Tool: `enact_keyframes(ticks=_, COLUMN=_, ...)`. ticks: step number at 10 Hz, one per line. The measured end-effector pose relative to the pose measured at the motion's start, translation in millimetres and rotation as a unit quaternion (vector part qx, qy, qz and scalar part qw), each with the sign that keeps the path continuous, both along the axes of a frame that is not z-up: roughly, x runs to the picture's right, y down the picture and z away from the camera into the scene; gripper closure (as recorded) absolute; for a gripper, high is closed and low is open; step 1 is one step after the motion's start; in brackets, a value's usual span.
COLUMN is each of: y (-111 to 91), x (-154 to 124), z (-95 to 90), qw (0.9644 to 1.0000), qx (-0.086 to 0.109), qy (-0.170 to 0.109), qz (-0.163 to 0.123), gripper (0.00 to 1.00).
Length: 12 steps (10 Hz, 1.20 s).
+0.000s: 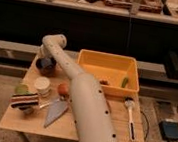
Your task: Wipe purple bowl with sponge
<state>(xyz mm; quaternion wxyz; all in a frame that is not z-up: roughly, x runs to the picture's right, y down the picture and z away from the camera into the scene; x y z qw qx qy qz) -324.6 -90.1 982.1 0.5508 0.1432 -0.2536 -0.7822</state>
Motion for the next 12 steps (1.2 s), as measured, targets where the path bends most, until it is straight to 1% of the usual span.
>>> enact_keyframes(ticks=2, y=-3.5, x=-14.9, z=-7.1, qw=0.9999, qx=0.007, qy=-0.013, qz=-0.005, gripper=1.0)
enact_keyframes(ticks=4, y=0.2, x=-19.6, z=-19.0, qw=0.9995, qx=0.011, qy=-0.03, qz=-0.002, gripper=1.0)
enact_keyframes(ticks=6, y=19.6, x=-9.3, z=-36.1, qw=0.9991, qx=0.006, qy=-0.043, qz=0.003, gripper=1.0)
enact_keyframes(ticks=7, y=25.9, x=-2.2, z=-38.9, qw=0.999, qx=0.003, qy=-0.044, qz=0.005, gripper=1.0)
enact_keyframes(ticks=8, y=33.8, x=11.7, z=-40.4, qw=0.9991, qx=-0.001, qy=-0.042, qz=0.007, gripper=1.0)
enact_keyframes(ticks=10, y=38.8, x=25.6, z=-37.5, qw=0.9994, qx=-0.004, qy=-0.035, qz=0.007, gripper=1.0)
enact_keyframes(ticks=11, y=38.9, x=32.3, z=-29.9, qw=0.9996, qx=-0.007, qy=-0.024, qz=0.008, gripper=1.0)
enact_keyframes(ticks=12, y=35.0, x=36.0, z=-22.4, qw=0.9998, qx=-0.009, qy=-0.015, qz=0.011, gripper=1.0)
